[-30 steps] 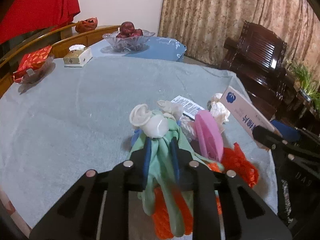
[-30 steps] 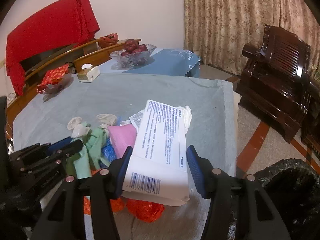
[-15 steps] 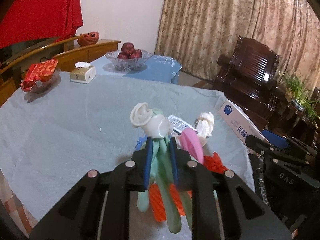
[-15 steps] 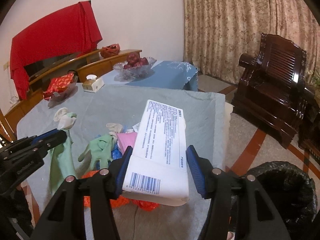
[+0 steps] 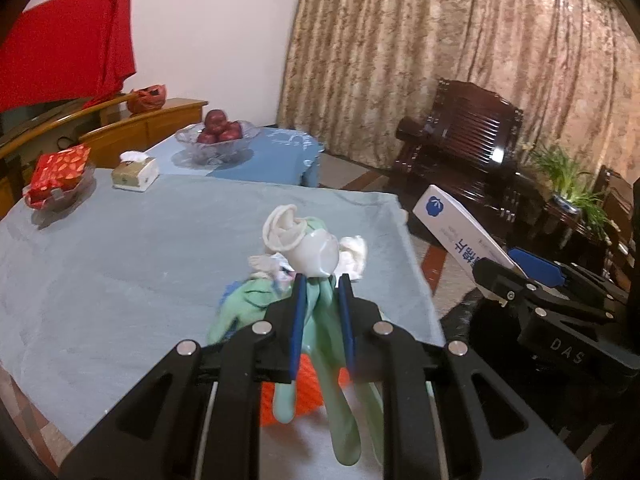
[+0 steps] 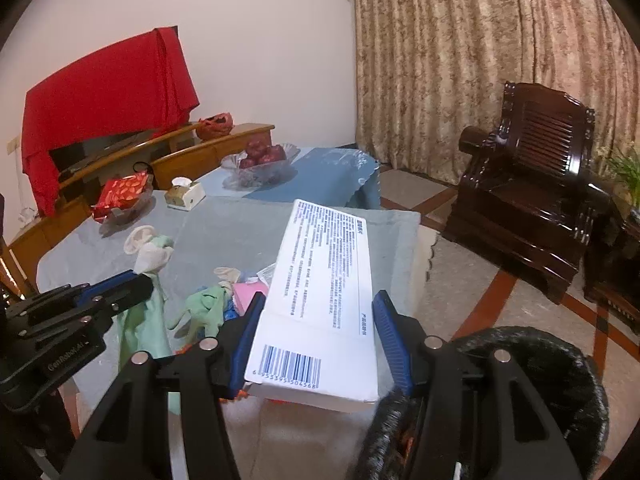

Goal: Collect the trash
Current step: 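Carry the box and glove over the bin and open both grippers, then return both tools to the table and grasp the red plastic bag with the right gripper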

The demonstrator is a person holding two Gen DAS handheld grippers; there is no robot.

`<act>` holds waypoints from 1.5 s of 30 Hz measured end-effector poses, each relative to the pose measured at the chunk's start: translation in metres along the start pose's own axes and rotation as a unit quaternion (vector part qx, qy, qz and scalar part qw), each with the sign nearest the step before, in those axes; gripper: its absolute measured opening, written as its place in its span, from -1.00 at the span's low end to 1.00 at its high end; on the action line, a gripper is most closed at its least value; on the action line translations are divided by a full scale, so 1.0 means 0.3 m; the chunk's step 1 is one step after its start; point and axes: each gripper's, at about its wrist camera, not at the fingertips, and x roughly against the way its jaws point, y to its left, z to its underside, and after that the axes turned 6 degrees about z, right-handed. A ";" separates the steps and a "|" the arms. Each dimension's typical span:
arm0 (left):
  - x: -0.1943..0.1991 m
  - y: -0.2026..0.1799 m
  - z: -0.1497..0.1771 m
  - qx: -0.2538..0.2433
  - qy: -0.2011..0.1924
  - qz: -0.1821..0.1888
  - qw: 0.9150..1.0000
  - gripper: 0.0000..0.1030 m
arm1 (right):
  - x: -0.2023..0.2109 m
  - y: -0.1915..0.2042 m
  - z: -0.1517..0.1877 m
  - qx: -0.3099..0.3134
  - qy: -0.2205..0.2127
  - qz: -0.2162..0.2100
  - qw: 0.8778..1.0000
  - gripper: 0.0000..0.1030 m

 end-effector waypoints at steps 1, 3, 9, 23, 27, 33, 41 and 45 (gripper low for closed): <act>0.003 -0.024 0.000 -0.005 0.001 0.006 1.000 -0.70 | 0.016 -0.012 0.004 -0.001 -0.001 0.003 1.000 0.06; 0.005 -0.062 0.003 -0.012 0.002 0.015 1.000 -0.70 | 0.044 -0.034 0.012 -0.003 -0.002 0.009 1.000 0.06; -0.013 -0.181 0.018 -0.030 0.011 0.047 0.998 -0.70 | 0.136 -0.140 0.062 -0.012 0.003 0.043 0.999 0.06; -0.121 -0.526 0.115 -0.088 0.052 0.134 0.986 -0.70 | 0.272 -0.463 0.247 -0.064 0.043 0.141 0.987 0.06; -0.173 -0.583 0.133 -0.098 0.063 0.145 0.983 -0.70 | 0.275 -0.531 0.291 -0.076 0.058 0.158 0.983 0.06; -0.247 -0.657 0.157 -0.105 0.081 0.166 0.977 -0.70 | 0.264 -0.584 0.335 -0.087 0.074 0.170 0.979 0.08; -0.275 -0.686 0.175 -0.110 0.085 0.182 0.973 0.07 | 0.258 -0.604 0.364 -0.085 0.085 0.195 0.973 0.57; -0.257 -0.620 0.158 -0.098 0.075 0.159 0.980 0.42 | 0.269 -0.595 0.358 -0.089 0.074 0.195 0.974 0.85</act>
